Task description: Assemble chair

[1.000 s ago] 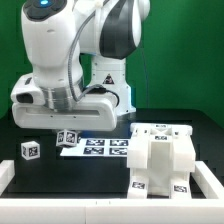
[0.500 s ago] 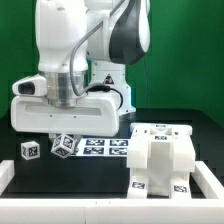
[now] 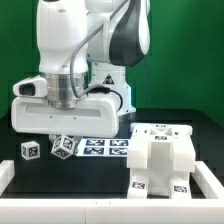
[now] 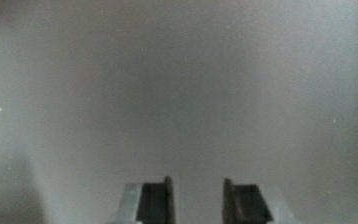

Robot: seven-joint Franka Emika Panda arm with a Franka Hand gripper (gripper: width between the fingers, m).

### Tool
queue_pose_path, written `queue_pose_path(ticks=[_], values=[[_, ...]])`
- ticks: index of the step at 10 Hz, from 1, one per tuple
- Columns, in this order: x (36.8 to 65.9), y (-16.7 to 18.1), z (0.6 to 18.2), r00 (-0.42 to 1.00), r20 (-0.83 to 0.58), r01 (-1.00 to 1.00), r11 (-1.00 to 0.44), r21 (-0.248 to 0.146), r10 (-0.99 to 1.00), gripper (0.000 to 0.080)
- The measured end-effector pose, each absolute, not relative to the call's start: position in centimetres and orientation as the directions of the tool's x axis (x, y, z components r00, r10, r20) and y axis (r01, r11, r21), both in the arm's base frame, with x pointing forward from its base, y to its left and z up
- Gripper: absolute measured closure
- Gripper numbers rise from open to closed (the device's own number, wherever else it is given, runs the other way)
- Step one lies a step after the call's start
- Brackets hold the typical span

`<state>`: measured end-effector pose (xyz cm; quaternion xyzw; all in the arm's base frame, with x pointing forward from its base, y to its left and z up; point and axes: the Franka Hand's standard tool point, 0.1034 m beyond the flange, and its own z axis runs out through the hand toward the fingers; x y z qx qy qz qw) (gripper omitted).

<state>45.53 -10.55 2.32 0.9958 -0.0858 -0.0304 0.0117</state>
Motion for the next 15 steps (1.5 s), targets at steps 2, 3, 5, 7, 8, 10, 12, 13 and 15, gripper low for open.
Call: queue_pose_path(ticks=[2, 3, 5, 7, 8, 10, 12, 13, 15], values=[[46.58, -10.36, 1.11, 0.985, -0.064, -0.158, -0.987, 0.038, -0.16, 0.0675], [46.77, -10.18, 0.91, 0.985, -0.064, -0.157, -0.987, 0.037, -0.159, 0.0675], [46.54, -10.01, 0.91, 0.985, -0.075, -0.156, -0.987, 0.032, -0.158, 0.0675], [46.5, -10.02, 0.86, 0.985, -0.076, -0.155, -0.987, 0.033, -0.157, 0.0671], [46.5, -10.02, 0.86, 0.985, -0.076, -0.155, -0.987, 0.033, -0.157, 0.0464], [46.5, -10.02, 0.85, 0.985, -0.076, -0.155, -0.987, 0.033, -0.157, 0.0281], [46.5, -10.02, 0.85, 0.985, -0.076, -0.155, -0.987, 0.033, -0.157, 0.0192], [46.5, -10.02, 0.85, 0.985, -0.076, -0.155, -0.987, 0.033, -0.157, 0.0158], [46.74, -9.75, 1.5, 0.977, -0.142, -0.161, -0.987, 0.007, -0.16, 0.0152]])
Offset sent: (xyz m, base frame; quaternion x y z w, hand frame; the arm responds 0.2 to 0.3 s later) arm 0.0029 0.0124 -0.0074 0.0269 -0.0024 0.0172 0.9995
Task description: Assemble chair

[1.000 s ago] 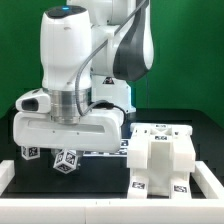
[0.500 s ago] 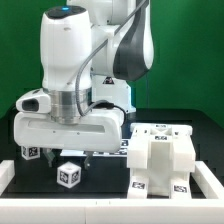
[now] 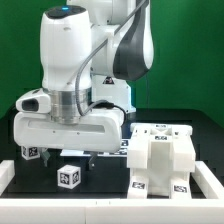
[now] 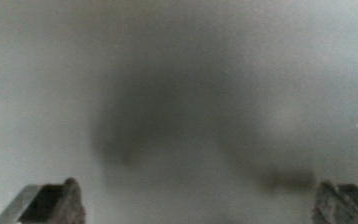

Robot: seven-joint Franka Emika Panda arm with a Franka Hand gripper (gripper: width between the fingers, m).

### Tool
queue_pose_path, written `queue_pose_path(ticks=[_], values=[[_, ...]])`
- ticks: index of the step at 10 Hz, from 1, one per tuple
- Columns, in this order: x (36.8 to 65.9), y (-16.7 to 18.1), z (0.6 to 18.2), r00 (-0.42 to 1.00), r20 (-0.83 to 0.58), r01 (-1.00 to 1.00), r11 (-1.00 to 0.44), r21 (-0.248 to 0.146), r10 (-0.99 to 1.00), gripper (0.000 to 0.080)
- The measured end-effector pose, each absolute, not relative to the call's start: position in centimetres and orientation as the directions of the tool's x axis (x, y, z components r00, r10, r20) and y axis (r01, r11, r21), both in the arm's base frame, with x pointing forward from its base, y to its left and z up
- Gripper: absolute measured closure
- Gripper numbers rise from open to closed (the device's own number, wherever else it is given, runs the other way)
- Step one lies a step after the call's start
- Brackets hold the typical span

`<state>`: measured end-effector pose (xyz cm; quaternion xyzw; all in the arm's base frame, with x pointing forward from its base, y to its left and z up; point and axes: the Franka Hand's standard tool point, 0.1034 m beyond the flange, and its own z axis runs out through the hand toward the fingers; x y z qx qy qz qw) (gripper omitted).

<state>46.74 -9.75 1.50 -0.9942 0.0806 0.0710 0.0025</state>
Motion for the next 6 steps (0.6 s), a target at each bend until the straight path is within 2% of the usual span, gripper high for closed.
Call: queue_pose_path(ticks=[1, 3, 4, 6], values=[[48.6, -9.9, 2.8, 0.976, -0.146, -0.164, -0.986, -0.009, -0.161, 0.0151], [50.7, -9.2, 4.6, 0.945, -0.276, -0.201, -0.978, -0.058, -0.178, 0.0151], [52.1, -9.2, 4.8, 0.928, -0.33, -0.208, -0.976, -0.066, -0.175, 0.0151], [53.6, -9.8, 3.7, 0.921, -0.348, -0.207, -0.977, -0.057, -0.175, 0.0151]])
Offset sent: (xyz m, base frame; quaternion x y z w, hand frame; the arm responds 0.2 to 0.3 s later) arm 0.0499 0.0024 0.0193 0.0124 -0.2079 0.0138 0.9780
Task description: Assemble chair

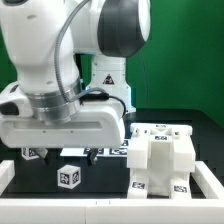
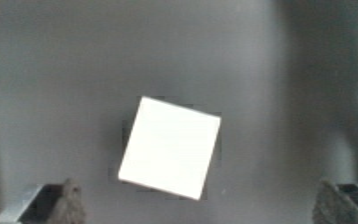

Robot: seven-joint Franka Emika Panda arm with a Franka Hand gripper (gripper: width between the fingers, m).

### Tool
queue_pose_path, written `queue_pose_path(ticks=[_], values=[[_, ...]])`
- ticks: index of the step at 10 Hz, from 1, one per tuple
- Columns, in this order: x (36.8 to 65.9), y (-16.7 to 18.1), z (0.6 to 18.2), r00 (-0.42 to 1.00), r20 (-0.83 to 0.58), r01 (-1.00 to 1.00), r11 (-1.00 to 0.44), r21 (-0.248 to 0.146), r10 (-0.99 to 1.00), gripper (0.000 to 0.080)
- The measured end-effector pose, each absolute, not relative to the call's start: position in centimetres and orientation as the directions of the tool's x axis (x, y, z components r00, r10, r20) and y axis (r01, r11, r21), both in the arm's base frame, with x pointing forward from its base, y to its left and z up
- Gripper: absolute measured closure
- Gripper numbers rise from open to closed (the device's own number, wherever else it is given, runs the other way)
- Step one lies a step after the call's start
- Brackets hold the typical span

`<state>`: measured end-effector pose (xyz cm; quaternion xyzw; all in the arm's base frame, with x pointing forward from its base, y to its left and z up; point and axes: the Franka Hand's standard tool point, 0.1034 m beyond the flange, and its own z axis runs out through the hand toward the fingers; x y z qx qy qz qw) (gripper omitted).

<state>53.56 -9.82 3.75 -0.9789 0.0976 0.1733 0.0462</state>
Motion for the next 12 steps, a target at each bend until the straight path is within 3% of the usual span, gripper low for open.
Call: queue_pose_path(ticks=[3, 6, 8, 9, 10, 12], values=[[52.6, -10.6, 1.4, 0.936, -0.295, -0.207, -0.978, -0.022, -0.192, 0.0151], [52.5, -10.2, 1.2, 0.931, -0.296, -0.227, -0.974, -0.013, -0.213, 0.0151], [52.5, -10.2, 1.2, 0.931, -0.296, -0.227, -0.974, -0.013, -0.213, 0.0403], [52.6, -10.2, 1.2, 0.931, -0.295, -0.227, -0.974, -0.013, -0.213, 0.0403], [52.5, -10.2, 1.2, 0.931, -0.296, -0.227, -0.974, -0.013, -0.213, 0.0523], [50.9, -10.1, 1.3, 0.935, -0.312, -0.191, -0.981, -0.04, -0.17, 0.0523]])
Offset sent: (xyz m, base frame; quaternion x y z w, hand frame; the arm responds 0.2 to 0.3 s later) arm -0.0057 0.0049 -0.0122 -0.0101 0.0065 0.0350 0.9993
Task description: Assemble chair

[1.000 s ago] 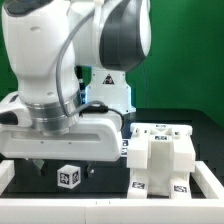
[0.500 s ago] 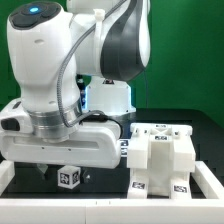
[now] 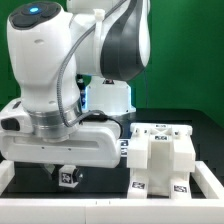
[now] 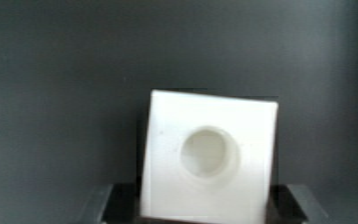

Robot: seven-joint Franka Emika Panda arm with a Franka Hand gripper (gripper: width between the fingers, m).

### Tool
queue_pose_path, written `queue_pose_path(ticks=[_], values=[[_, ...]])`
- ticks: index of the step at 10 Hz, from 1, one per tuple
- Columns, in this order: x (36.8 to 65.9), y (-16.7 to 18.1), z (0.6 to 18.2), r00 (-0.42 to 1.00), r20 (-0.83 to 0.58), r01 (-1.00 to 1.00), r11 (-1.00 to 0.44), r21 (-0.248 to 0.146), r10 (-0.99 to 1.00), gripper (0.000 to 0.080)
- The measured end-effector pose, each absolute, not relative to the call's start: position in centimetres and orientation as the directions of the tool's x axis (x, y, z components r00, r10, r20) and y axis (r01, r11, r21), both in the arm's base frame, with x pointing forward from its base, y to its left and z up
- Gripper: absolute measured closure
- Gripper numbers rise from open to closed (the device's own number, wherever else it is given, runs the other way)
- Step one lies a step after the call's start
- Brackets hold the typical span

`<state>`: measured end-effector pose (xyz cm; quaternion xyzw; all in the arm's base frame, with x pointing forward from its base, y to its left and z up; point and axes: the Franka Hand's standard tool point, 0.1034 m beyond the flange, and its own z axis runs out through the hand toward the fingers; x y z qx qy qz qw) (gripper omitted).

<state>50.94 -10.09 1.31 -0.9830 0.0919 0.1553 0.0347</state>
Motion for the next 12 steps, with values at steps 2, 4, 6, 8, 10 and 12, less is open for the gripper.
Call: queue_pose_path(ticks=[2, 4, 6, 8, 10, 12], values=[[47.7, -10.1, 1.5, 0.936, -0.325, -0.164, -0.984, -0.062, -0.136, 0.0523], [44.8, -10.3, 1.1, 0.94, -0.312, -0.166, -0.985, -0.055, -0.141, 0.0523], [44.6, -10.3, 1.1, 0.943, -0.3, -0.164, -0.985, -0.051, -0.142, 0.0521], [44.3, -10.1, 1.0, 0.937, -0.321, -0.166, -0.985, -0.056, -0.14, 0.0451], [45.1, -10.2, 1.6, 0.92, -0.364, -0.184, -0.981, -0.066, -0.148, 0.0261], [47.2, -10.4, 1.9, 0.828, -0.539, -0.221, -0.973, -0.062, -0.153, 0.0154]])
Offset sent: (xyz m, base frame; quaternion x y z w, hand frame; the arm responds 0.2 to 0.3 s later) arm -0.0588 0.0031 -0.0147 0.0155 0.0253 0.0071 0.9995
